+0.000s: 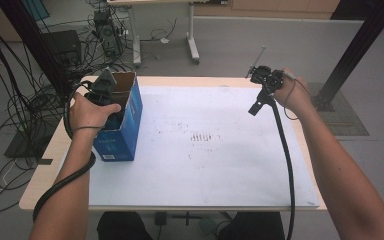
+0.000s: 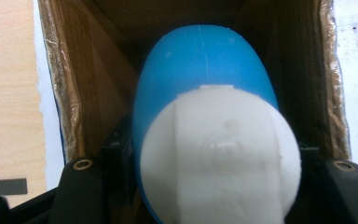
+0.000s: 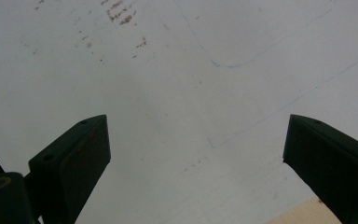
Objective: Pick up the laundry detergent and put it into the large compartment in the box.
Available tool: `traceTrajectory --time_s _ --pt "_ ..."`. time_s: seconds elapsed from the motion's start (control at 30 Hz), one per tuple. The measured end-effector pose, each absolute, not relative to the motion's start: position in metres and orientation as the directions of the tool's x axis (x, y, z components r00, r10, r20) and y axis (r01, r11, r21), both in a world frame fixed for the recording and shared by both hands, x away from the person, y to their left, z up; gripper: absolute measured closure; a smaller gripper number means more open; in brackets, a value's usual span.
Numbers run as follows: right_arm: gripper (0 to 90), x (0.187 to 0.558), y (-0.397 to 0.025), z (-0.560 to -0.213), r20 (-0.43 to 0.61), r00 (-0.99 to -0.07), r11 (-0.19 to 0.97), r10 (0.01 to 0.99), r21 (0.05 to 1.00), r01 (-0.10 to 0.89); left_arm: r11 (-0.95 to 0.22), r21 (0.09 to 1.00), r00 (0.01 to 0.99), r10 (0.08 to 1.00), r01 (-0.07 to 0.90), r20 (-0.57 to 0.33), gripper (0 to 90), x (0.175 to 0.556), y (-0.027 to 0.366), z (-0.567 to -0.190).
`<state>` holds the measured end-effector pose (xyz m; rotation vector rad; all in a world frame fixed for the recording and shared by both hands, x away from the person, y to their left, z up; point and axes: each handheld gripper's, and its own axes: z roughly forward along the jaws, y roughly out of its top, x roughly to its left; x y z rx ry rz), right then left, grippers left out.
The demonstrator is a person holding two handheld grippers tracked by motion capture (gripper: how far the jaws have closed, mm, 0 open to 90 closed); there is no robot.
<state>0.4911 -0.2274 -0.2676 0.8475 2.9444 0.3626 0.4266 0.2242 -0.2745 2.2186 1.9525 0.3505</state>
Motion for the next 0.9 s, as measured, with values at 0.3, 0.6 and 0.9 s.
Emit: traceTrajectory --time_s 0.3,0.6,0.9 --pt "7.1 0.4914 -0.2282 -0.2667 0.007 -0.848 0.822 0.530 0.239 0.517 -0.131 0.275 0.117 0.991 0.952 0.066 37.7 0.4268 0.2237 -0.2745" --pt "7.1 0.4918 -0.2273 -0.2670 0.003 -0.852 0.827 0.524 0.236 0.510 -0.128 0.274 0.115 0.991 0.953 0.063 37.7 0.4270 0.2240 -0.2745" --pt "7.2 0.4914 -0.2277 -0.2674 0.010 -0.849 0.823 0.529 0.240 0.516 -0.127 0.276 0.114 0.991 0.953 0.065 37.7 0.4263 0.2236 -0.2747"
